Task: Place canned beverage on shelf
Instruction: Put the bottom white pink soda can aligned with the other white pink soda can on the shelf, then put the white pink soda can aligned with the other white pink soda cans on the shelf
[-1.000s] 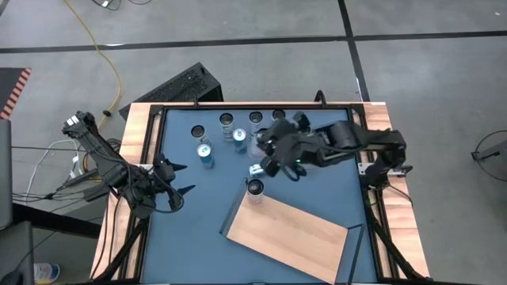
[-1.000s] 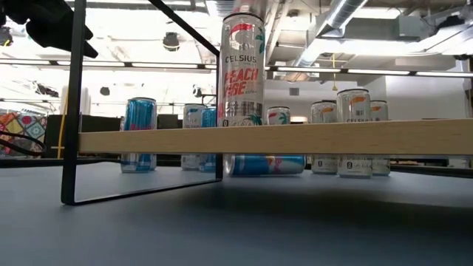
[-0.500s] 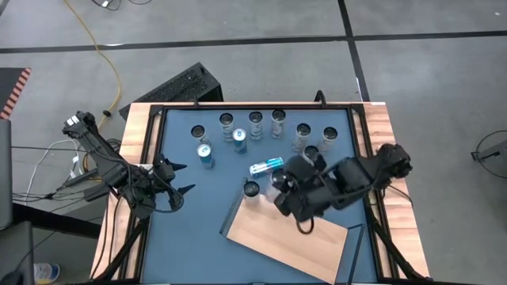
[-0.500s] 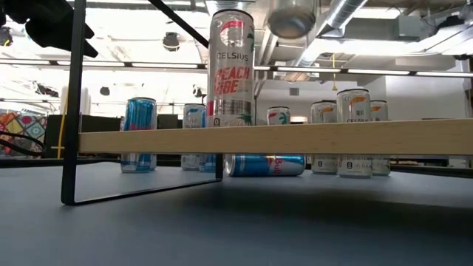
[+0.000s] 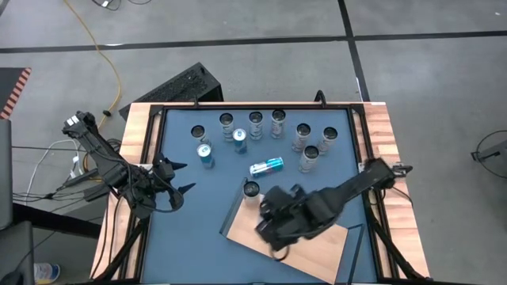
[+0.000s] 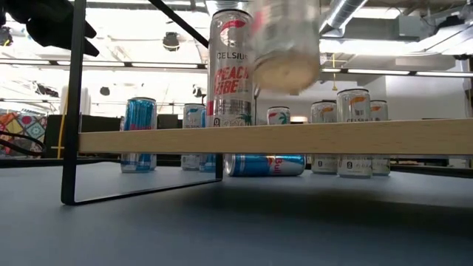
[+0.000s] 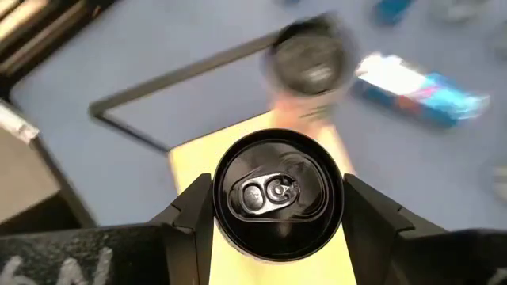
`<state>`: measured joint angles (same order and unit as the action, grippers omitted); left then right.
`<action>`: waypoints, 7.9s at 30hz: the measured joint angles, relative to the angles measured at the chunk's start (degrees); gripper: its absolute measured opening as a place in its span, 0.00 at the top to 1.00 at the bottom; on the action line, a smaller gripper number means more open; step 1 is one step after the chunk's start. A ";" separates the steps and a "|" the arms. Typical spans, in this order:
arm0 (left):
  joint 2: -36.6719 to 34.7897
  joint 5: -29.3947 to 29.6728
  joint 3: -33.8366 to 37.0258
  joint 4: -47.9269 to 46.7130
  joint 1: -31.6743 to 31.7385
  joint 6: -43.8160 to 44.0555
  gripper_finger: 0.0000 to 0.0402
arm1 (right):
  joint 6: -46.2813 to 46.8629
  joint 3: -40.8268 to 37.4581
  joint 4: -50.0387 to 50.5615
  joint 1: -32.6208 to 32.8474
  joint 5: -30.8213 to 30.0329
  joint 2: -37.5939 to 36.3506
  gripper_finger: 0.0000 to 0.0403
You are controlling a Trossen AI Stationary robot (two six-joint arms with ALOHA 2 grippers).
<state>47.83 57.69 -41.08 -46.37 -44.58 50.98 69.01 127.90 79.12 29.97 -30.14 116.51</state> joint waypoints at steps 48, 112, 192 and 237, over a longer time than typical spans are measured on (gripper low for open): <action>-1.84 0.22 0.04 13.35 0.55 1.92 0.13 | -4.53 7.15 -11.33 1.23 -14.34 14.70 0.52; -1.84 3.06 0.02 13.29 0.52 -4.05 0.13 | -3.18 7.08 0.37 -0.91 -13.10 13.55 0.52; -1.81 2.82 0.00 13.27 0.50 -4.50 0.13 | -12.19 7.10 -3.09 -1.59 -9.38 9.92 0.32; -4.41 -13.85 -4.20 14.99 15.50 -28.18 0.13 | -61.54 5.66 3.13 -55.92 11.38 -2.26 0.33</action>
<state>43.42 43.84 -45.28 -31.38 -29.08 22.80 7.47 133.56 82.26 -25.95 -18.77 114.24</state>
